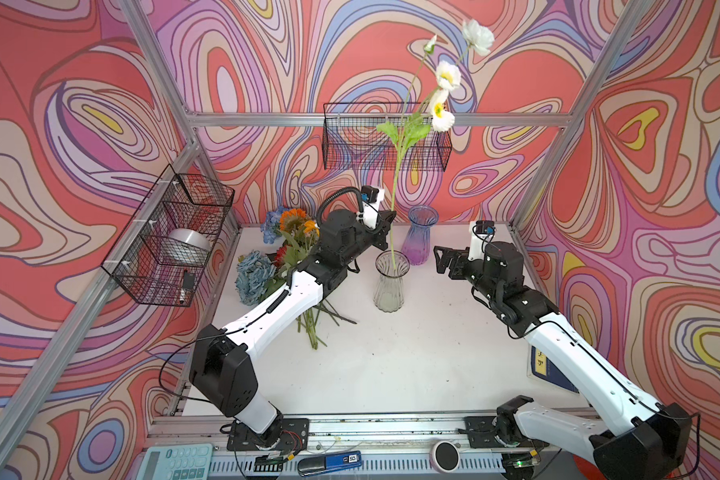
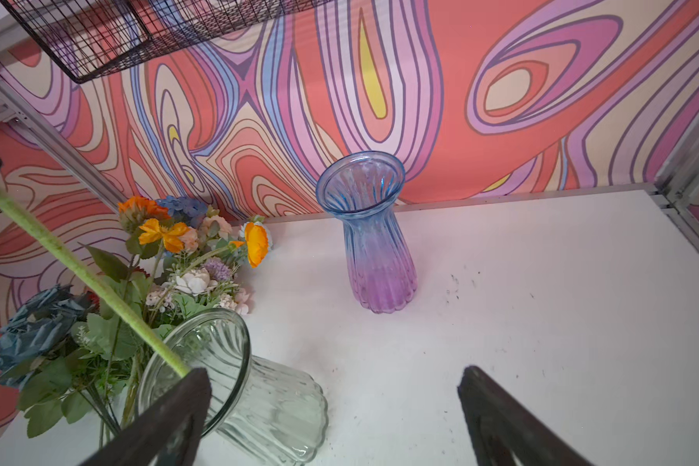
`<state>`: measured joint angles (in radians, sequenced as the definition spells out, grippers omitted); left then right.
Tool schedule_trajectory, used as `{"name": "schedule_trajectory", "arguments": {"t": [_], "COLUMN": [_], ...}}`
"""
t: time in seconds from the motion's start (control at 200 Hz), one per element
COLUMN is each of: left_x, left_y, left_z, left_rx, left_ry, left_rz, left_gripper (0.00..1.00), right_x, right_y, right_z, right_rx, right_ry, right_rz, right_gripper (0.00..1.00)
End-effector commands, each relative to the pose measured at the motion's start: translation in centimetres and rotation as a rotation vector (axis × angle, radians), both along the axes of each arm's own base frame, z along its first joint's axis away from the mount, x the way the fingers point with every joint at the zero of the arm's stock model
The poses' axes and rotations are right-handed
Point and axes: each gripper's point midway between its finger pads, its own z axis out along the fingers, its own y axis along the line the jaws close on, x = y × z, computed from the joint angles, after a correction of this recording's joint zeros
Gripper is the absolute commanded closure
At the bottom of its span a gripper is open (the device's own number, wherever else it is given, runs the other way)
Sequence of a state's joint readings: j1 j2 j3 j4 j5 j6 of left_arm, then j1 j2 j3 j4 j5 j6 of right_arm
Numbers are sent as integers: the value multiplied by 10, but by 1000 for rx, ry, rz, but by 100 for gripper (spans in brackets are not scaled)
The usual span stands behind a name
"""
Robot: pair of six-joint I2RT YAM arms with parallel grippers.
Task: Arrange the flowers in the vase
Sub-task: 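Carry the white flower over the clear vase and lower its stem in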
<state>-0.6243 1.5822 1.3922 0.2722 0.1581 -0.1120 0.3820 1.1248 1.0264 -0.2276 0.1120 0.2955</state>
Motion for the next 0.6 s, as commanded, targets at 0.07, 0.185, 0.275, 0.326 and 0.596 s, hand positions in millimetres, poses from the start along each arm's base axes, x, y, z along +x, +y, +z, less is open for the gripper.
{"name": "schedule_trajectory", "arguments": {"t": [0.07, 0.185, 0.275, 0.326, 0.596], "left_x": [4, 1, -5, -8, -21], "left_y": [-12, -21, -29, -34, -43], "left_z": [-34, -65, -88, -101, -153], "left_rx": [99, 168, 218, 248, 376], "left_ry": [-50, -36, -21, -17, 36], "left_rz": [53, 64, 61, 55, 68], "left_gripper": [100, 100, 100, 100, 100], "right_x": [1, 1, 0, -1, -5], "right_y": [-4, -4, -5, -6, -8], "right_z": [-8, -12, -16, -19, -22], "right_rx": [-50, -54, -56, -54, -68], "right_ry": [10, 22, 26, 28, 9], "right_rz": [-15, -16, -18, -21, -17], "right_gripper": [2, 2, 2, 2, 1]}}
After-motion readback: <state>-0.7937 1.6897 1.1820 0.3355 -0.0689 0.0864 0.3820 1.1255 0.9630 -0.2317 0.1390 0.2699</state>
